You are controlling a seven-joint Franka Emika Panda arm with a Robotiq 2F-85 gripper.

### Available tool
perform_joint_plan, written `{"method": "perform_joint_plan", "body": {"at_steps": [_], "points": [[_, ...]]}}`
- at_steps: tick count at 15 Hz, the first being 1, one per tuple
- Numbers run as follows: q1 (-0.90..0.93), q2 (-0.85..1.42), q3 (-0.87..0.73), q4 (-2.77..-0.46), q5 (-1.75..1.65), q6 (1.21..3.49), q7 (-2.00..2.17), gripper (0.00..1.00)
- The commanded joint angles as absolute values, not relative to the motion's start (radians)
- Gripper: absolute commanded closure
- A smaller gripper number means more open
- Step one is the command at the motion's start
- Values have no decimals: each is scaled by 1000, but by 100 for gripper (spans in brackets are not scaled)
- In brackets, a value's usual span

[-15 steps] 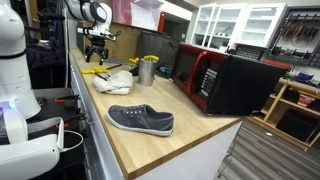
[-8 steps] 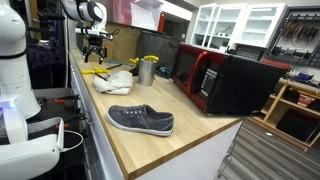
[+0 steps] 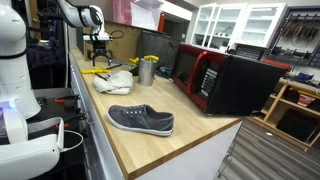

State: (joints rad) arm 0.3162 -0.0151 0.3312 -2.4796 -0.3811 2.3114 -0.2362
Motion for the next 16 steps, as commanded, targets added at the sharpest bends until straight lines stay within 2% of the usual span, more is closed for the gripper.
{"method": "perform_joint_plan", "body": {"at_steps": [1, 4, 9, 16], "points": [[322, 36, 330, -2484, -414, 2469, -360, 0], [309, 52, 332, -2503, -354, 2594, -550, 0], [313, 31, 374, -2535, -116, 2661, -938, 0], [328, -140, 375, -2636, 248, 2541, -1326, 0]]}}
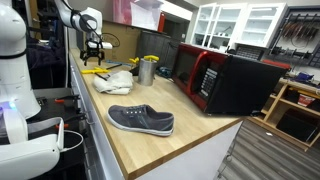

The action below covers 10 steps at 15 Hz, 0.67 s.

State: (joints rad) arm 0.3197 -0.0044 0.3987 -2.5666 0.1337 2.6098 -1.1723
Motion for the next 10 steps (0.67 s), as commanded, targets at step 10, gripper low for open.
{"method": "perform_joint_plan", "body": {"at_steps": [10], "points": [[364, -304, 248, -2678, 57, 2203, -1228, 0]]}}
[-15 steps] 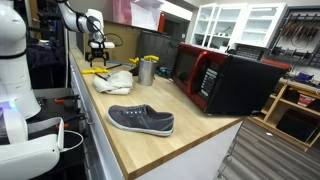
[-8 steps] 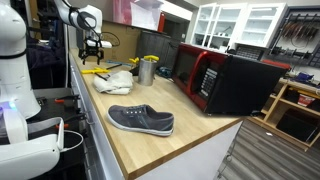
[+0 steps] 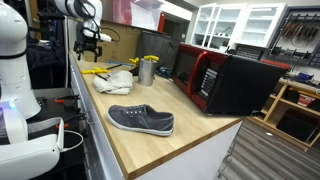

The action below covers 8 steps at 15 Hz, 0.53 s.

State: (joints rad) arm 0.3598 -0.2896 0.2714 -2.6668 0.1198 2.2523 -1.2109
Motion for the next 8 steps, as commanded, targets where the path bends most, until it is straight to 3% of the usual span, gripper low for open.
{"method": "perform_joint_plan", "body": {"at_steps": [1, 8], "points": [[362, -295, 244, -2678, 32, 2195, -1223, 0], [351, -188, 257, -2708, -109, 2328, -1115, 0]]}}
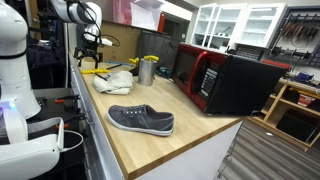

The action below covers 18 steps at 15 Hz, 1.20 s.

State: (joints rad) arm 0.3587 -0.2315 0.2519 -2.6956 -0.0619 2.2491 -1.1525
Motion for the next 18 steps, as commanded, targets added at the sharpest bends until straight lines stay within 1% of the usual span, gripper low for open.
{"method": "perform_joint_plan", "body": {"at_steps": [1, 7, 8, 9, 11, 13, 16, 18], "points": [[347, -176, 260, -2711, -131, 2360, -1083, 0], [340, -94, 269, -2712, -247, 2575, -919, 0], [341, -79, 270, -2707, -256, 2590, -907, 4], [344, -65, 269, -2704, -254, 2608, -908, 27], [345, -43, 270, -2702, -246, 2635, -913, 29], [345, -27, 271, -2698, -225, 2652, -930, 43], [348, -25, 272, -2691, -206, 2653, -937, 66], [350, -22, 272, -2688, -191, 2652, -939, 80]]}}
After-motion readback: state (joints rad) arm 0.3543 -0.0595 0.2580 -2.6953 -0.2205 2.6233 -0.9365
